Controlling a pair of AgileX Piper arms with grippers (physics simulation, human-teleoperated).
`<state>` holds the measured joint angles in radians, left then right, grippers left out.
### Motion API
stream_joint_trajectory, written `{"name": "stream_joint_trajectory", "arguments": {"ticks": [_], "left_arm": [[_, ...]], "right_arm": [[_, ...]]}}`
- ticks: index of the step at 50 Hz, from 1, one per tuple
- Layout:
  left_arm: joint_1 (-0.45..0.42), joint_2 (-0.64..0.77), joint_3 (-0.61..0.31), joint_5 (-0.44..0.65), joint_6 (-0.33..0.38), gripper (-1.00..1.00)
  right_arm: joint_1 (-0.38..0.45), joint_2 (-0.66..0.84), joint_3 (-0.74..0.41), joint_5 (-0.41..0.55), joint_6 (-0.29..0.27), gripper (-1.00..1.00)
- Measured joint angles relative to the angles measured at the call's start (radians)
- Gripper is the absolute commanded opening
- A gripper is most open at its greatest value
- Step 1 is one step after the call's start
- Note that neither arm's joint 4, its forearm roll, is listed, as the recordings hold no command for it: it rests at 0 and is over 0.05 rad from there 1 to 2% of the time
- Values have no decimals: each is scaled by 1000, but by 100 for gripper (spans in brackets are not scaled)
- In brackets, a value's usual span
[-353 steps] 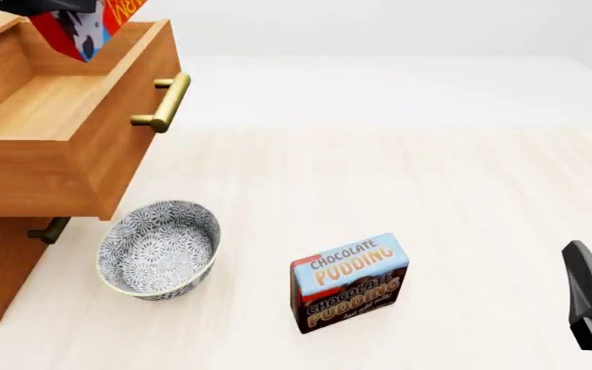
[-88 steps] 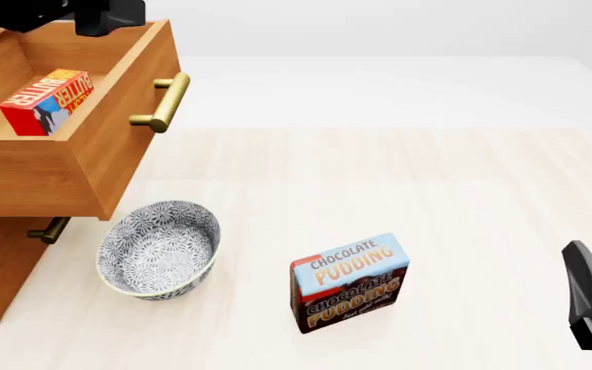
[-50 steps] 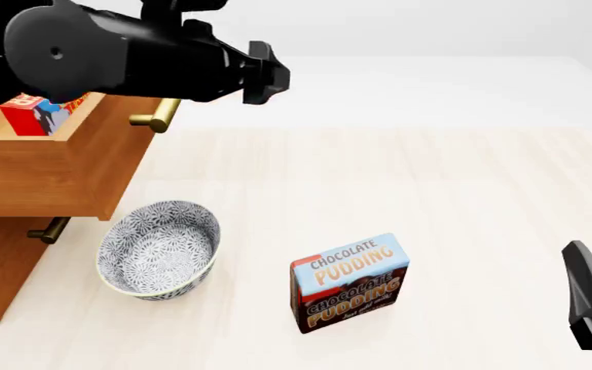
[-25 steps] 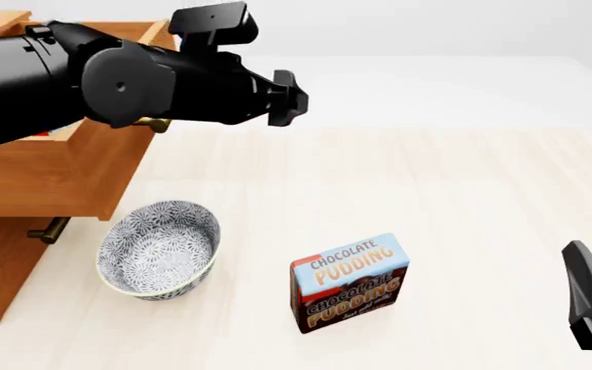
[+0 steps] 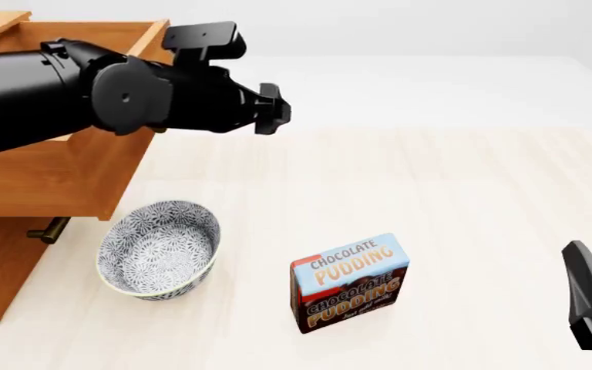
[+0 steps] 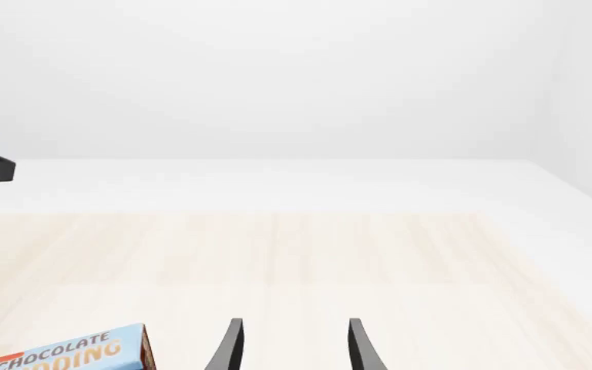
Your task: Put the butter at the back in the top drawer of the cabinet and close it.
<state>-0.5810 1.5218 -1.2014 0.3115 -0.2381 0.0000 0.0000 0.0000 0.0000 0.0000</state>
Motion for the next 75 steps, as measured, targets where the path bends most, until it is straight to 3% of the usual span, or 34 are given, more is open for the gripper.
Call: {"name": "stream_joint_trajectory", "arguments": {"ticks": [75], "left_arm": [[196,-99,124,-8,40,100]], "right_arm": [[0,0,0,0,0,100]]}}
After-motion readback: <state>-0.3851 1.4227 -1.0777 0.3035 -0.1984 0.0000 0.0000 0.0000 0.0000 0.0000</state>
